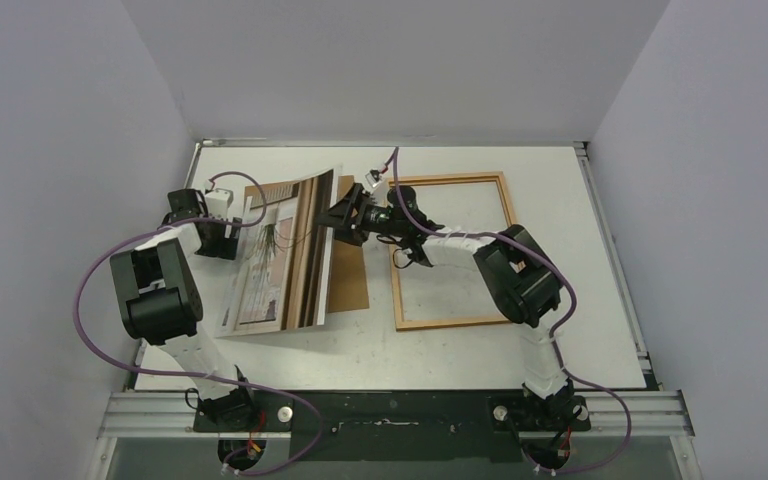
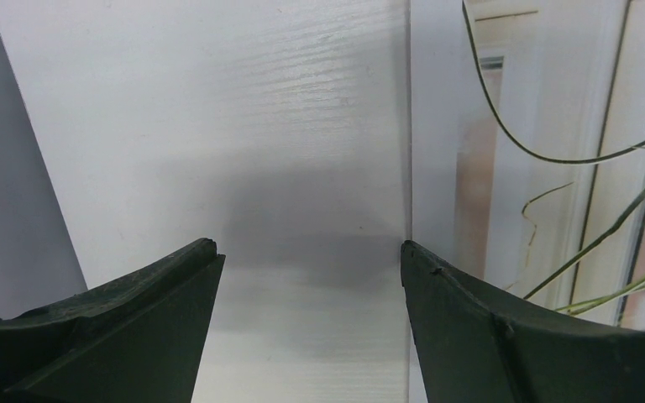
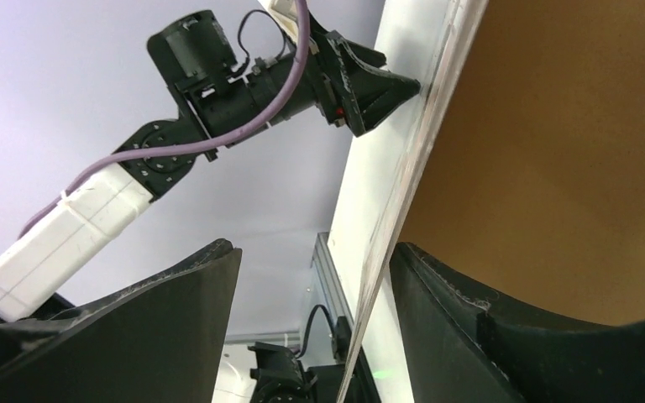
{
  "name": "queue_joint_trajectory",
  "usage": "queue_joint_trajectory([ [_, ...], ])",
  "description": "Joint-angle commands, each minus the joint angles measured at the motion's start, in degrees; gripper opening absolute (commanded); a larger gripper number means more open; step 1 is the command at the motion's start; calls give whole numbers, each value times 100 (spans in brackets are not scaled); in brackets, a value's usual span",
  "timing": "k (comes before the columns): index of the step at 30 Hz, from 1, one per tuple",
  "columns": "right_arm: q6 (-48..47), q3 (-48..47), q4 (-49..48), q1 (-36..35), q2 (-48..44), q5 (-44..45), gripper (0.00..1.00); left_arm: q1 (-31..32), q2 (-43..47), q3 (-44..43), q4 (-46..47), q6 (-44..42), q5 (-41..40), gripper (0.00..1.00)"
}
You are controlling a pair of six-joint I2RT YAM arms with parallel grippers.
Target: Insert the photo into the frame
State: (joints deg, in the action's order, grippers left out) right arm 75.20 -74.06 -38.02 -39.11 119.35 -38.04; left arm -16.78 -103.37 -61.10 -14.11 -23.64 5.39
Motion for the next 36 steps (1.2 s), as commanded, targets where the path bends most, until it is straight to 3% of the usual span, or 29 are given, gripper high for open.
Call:
queue_joint_trajectory([
  [1, -577, -351, 514, -156, -118, 15, 66, 87, -192, 156, -248, -60, 80, 77],
  [5, -1147, -501, 1466, -225, -161, 325, 60, 87, -202, 145, -267, -62, 87, 77],
  [9, -1369, -594, 1816, -246, -253, 472, 46, 91, -192, 139, -283, -68, 94, 77],
  [12, -1745, -860, 2313, -246, -428, 640, 27, 81, -152, 53, -407, -63, 139, 78],
  [15, -2222, -1244, 2940, -209, -557, 855, 17, 25, -63, -257, -762, -27, 303, 83],
  [23, -3109, -1856, 4129, -76, -801, 1175, 12, -223, 225, -1409, -2171, 228, 1432, 91],
  [31, -3193, -1820, 4241, -44, -1041, 1253, 12, 228, 515, -838, -1975, 161, 1420, 91],
  [36, -3539, -2175, 4739, -19, -1124, 1229, 13, 285, 462, -1005, -2132, 335, 1697, 91],
])
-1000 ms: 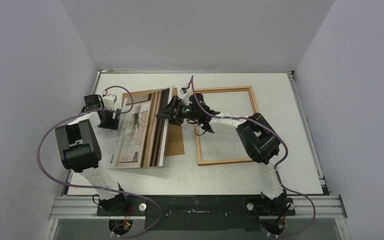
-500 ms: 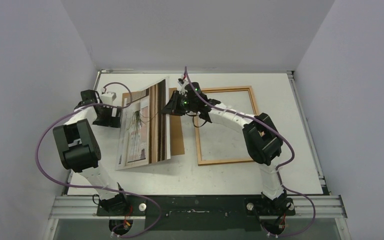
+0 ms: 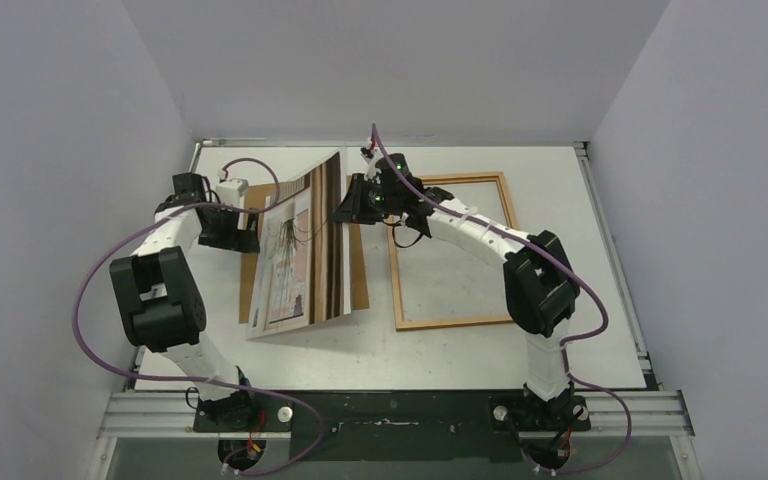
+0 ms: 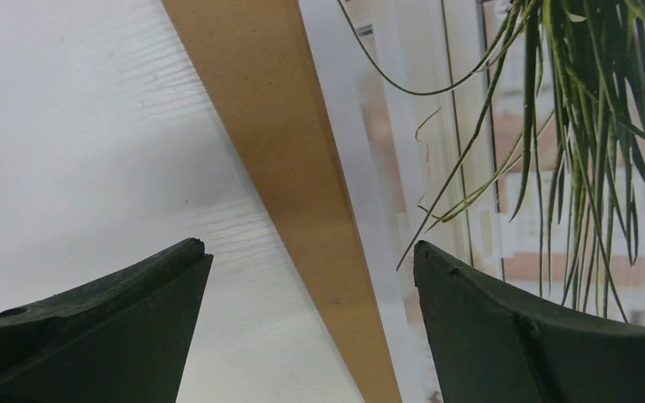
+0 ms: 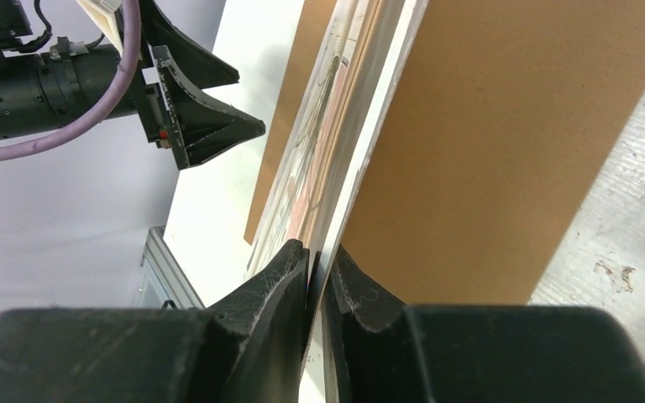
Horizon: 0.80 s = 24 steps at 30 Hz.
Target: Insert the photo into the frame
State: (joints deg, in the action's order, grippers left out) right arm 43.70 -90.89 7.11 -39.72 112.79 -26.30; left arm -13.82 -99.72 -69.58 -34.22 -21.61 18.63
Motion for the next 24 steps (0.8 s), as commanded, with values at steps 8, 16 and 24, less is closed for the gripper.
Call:
queue_joint_trajectory([
  [8, -851, -884, 763, 63, -407, -190, 18, 437, 269, 54, -96, 182, 346, 90],
  [16, -92, 0, -276, 165, -542, -588, 32, 838, -3, 581, 528, 178, -526, 88],
  [24, 621, 533, -1271, 319, -674, -1040, 39, 820, -83, 603, 573, 152, -574, 86],
])
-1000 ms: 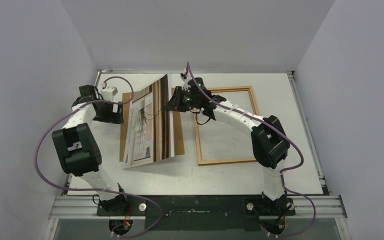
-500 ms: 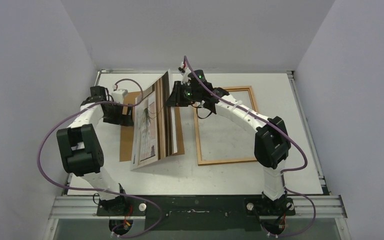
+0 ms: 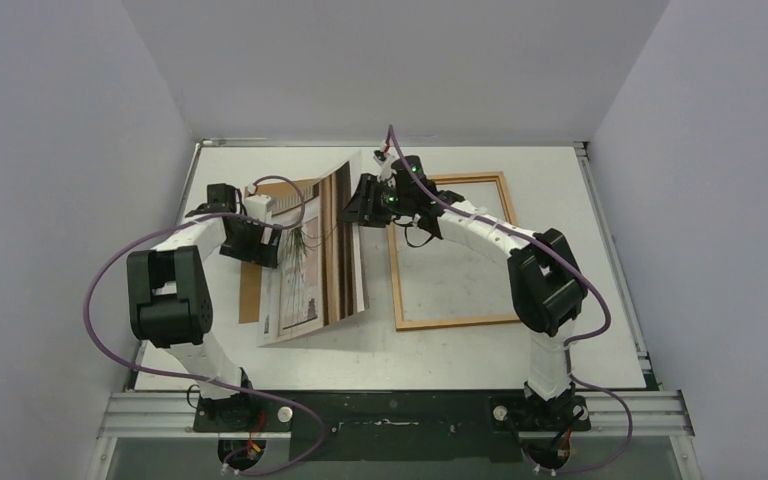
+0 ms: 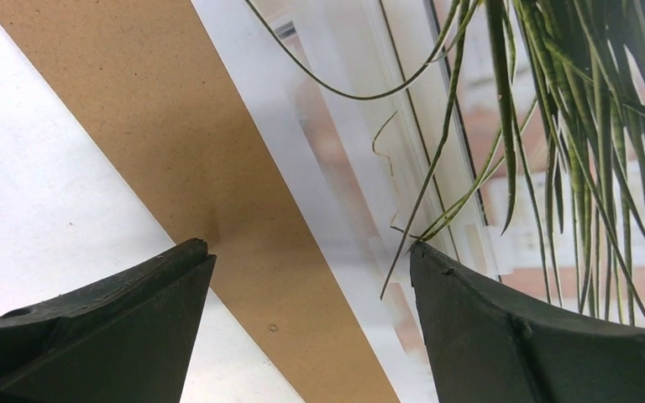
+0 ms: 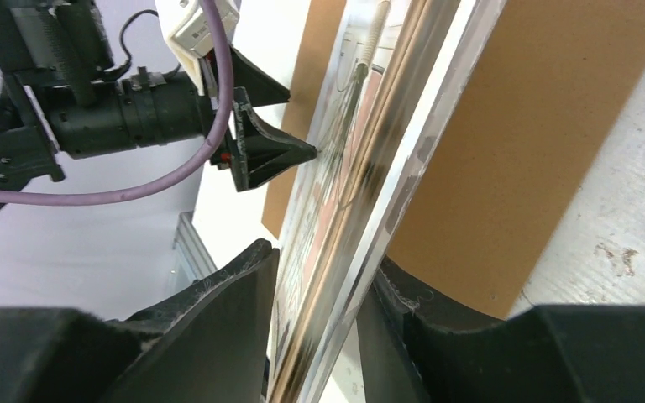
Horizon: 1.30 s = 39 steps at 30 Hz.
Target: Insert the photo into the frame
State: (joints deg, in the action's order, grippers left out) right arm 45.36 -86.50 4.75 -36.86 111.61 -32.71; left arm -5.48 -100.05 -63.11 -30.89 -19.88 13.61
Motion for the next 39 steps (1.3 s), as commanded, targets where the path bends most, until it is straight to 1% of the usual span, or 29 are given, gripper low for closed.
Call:
queue_joint_trajectory([
  [1, 530, 151, -1131, 59, -585, -449, 39, -15, -43, -35, 248, -22, -74, 86],
  [6, 652, 339, -1295, 187, -790, -493, 39, -49, -41, 18, 284, -51, -105, 86],
  [11, 895, 571, -1635, 275, -897, -594, 34, -76, -43, 20, 310, -77, -148, 85],
  [20, 969, 612, -1652, 284, -813, -574, 17, -83, -7, 16, 303, -85, -159, 84],
  [23, 961, 586, -1584, 282, -791, -546, 13, -89, 10, 10, 308, -95, -159, 84],
  [25, 849, 498, -1364, 277, -749, -488, 12, -94, 20, -12, 291, -79, -144, 84],
  [28, 552, 345, -898, 276, -716, -330, 5, -94, 38, -25, 279, -84, -131, 84],
  [30, 280, 184, -557, 281, -739, -94, 5, -102, 38, -41, 273, -86, -154, 84],
  [31, 102, 63, -117, 284, -750, 51, 5, -115, 38, -63, 269, -86, -163, 84],
  [33, -241, -143, 335, 328, -804, 378, 5, -168, 47, -172, 224, -72, -170, 84],
  [36, -466, -367, 612, 446, -968, 513, 5, -319, 56, -398, 99, -60, -140, 84],
  [39, -754, -792, 1065, 499, -1014, 755, 5, -369, 108, -551, 26, -78, -257, 85],
])
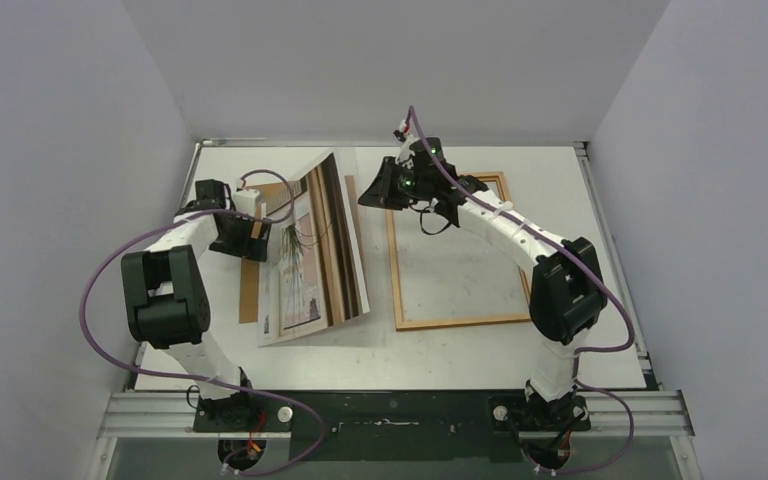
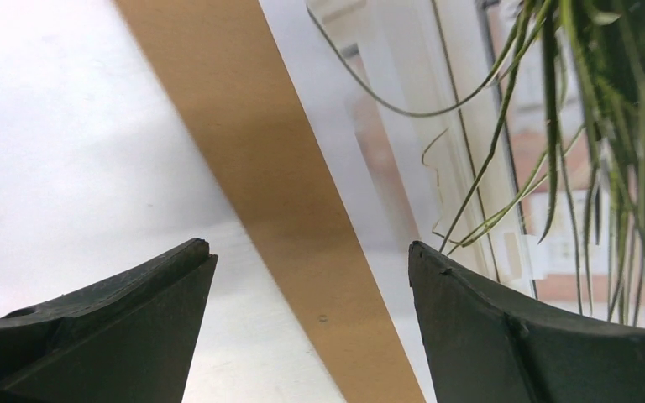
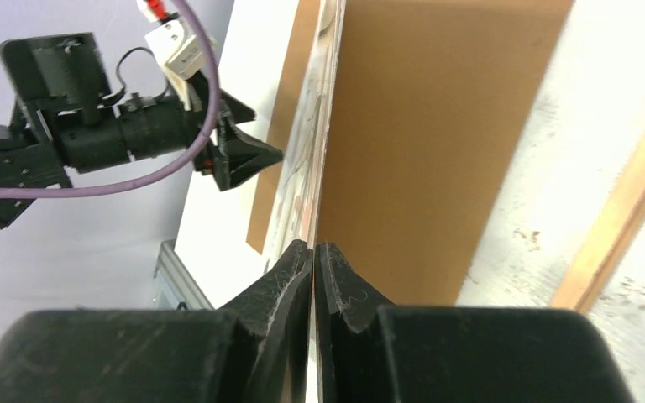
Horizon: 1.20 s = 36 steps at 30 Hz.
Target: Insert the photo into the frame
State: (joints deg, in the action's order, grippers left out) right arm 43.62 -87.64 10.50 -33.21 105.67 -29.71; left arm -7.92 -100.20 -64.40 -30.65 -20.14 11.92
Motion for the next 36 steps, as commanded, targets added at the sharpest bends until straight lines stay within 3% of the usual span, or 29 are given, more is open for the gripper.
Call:
queue_joint_trajectory([
  [1, -642, -811, 628, 139, -412, 500, 5, -137, 150, -441, -1, -66, -89, 85],
  [10, -1128, -1728, 1487, 269, -662, 1041, 5, -227, 284, -853, -332, -76, -43, 87],
  [17, -1342, -1719, 1947, 819, -1183, 1149, 5, 45, 464, -1174, -736, -13, 201, 90],
  [23, -1376, -1355, 2228, 1624, -1837, 1079, 5, 834, 678, -1226, -842, 160, 131, 93],
  [28, -1390, -1179, 2383, 2230, -2292, 950, 5, 1903, 613, -1330, -797, 496, -85, 95],
  [36, -1633, -1348, 3047, 2788, -2725, 1352, 5, 3301, -365, -1953, -642, 1345, -129, 97],
])
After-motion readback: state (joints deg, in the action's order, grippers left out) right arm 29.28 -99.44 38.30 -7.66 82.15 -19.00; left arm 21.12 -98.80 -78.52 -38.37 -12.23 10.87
